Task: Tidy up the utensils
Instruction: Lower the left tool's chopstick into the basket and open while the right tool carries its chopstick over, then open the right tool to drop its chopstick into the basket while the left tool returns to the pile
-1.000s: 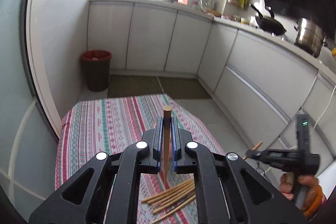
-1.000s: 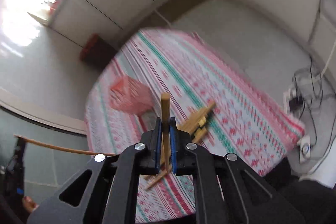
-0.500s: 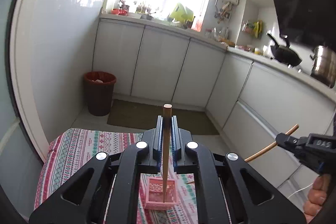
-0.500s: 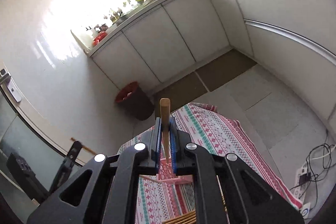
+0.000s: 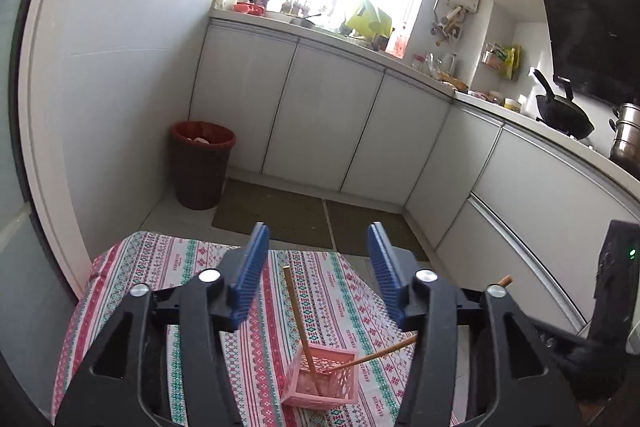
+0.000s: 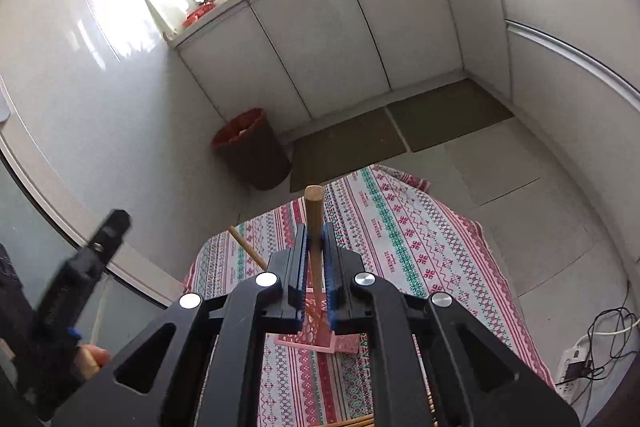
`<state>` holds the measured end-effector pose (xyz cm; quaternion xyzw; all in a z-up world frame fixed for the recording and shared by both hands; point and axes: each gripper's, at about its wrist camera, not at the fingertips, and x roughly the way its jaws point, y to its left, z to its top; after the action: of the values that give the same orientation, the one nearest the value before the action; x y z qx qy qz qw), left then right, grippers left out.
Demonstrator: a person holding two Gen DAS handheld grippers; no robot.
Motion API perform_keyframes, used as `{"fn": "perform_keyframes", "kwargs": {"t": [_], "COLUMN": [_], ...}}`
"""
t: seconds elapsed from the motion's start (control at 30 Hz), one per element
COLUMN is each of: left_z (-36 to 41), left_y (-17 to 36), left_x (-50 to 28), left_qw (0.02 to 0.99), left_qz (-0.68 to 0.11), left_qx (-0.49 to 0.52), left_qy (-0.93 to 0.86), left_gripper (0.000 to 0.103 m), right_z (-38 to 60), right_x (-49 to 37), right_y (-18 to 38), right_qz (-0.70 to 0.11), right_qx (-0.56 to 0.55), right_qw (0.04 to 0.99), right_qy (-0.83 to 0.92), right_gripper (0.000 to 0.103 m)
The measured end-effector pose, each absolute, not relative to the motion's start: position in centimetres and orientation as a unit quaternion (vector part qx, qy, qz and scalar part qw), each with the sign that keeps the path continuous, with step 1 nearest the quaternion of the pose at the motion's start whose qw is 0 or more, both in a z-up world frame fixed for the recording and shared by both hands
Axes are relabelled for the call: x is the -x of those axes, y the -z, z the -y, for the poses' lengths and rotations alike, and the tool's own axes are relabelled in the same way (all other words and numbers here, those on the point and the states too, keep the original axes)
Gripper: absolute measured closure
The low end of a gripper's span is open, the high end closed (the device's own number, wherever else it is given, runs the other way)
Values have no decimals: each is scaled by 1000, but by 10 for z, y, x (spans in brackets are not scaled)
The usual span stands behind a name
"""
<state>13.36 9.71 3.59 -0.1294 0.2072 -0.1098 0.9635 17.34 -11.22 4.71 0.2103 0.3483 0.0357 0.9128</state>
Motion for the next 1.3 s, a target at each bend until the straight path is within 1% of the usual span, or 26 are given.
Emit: {"fn": "perform_keyframes", "kwargs": {"t": [0.07,0.1,0.17,0.23,0.37,0.43,0.47,0.53,0.57,0.6,0.67,0.8,1.0,1.1,1.2,1.3], "left_z": [-98,-98,-99,-99,-93,-85,-81,-69,-62,-54,-33,12,77,95,105,107], "left_y": [-36,-36,-33,-31,-28,-28,-29,-29,-28,-27,-20,8,81,121,155,179], "left_x": [-134,-133,-133,-132,-128,-124,-121,-115,-113,-110,-103,-94,-91,-99,-108,-114], "left_qw": [965,966,966,964,959,958,957,953,950,947,938,903,824,786,758,744], "left_qz": [-208,-211,-219,-230,-250,-255,-255,-259,-264,-268,-279,-332,-447,-502,-541,-561], "left_qx": [123,115,108,102,78,62,57,45,37,27,0,-71,-172,-204,-226,-238], "left_qy": [100,92,90,91,107,118,125,147,160,174,205,264,302,298,284,272], "left_gripper": [42,42,42,41,35,32,30,22,17,14,11,9,8,8,8,9], "right_z": [106,103,100,102,120,134,140,155,164,172,190,223,245,249,241,235], "right_x": [-178,-178,-180,-179,-161,-149,-145,-134,-127,-120,-99,-59,-20,-13,-13,-10], "right_y": [-43,-43,-39,-37,-41,-40,-39,-32,-27,-23,-9,28,89,103,113,123], "right_qz": [-346,-344,-343,-343,-334,-334,-335,-346,-355,-360,-373,-418,-507,-534,-556,-571], "right_qx": [-206,-203,-198,-196,-192,-199,-203,-209,-206,-204,-201,-232,-291,-307,-330,-352], "right_qw": [914,916,917,917,923,921,919,913,909,907,897,858,786,764,747,729], "right_qy": [-40,-41,-50,-48,-10,19,28,51,69,82,128,186,202,191,153,137], "right_gripper": [95,95,88,56,39,25,23,18,18,17,12,11,11,11,11,11]}}
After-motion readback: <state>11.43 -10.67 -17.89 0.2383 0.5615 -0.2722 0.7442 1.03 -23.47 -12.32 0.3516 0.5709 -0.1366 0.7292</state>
